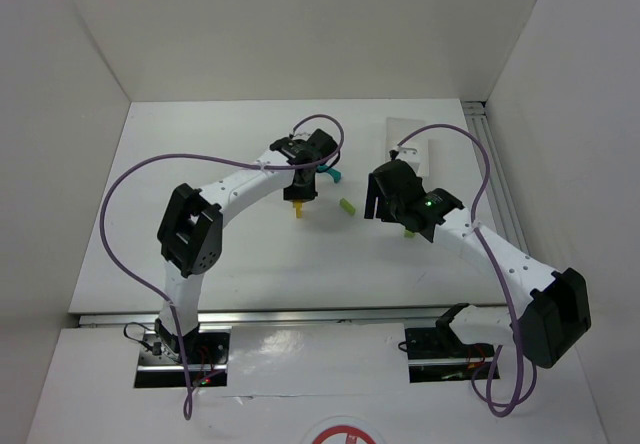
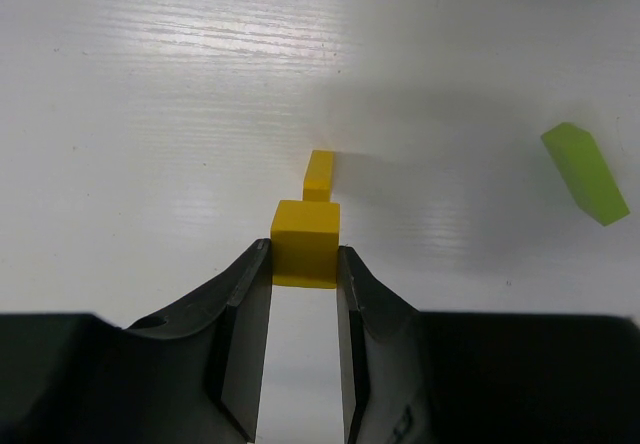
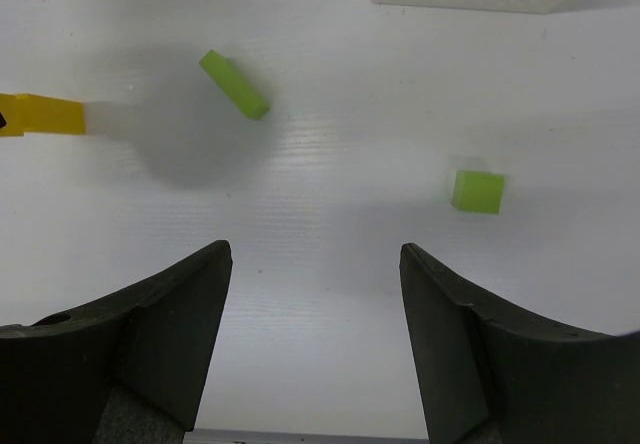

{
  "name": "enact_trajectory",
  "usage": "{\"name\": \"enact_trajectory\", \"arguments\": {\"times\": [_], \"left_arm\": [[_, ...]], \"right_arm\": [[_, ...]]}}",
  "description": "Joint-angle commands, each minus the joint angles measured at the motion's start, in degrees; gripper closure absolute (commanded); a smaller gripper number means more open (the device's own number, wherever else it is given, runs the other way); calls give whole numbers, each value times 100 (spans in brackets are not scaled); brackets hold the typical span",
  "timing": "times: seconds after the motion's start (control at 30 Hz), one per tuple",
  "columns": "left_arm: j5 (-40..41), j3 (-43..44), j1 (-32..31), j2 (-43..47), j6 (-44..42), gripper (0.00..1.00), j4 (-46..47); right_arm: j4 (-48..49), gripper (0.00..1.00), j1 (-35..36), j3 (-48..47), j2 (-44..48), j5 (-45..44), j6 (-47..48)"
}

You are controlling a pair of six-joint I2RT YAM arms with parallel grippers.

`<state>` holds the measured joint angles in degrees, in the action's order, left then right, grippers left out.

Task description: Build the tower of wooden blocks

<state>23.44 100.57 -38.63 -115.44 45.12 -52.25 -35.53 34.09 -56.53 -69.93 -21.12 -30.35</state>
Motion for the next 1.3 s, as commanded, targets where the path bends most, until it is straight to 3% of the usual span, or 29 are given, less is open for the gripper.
{"name": "enact_trajectory", "arguments": {"times": [0.0, 1.27], "left_arm": [[-33, -12, 58, 83, -56, 80, 39], [-94, -169, 110, -75, -4, 78, 259]], "right_arm": [[99, 24, -34, -33, -12, -23, 38], [99, 24, -34, 20, -12, -23, 38]]}}
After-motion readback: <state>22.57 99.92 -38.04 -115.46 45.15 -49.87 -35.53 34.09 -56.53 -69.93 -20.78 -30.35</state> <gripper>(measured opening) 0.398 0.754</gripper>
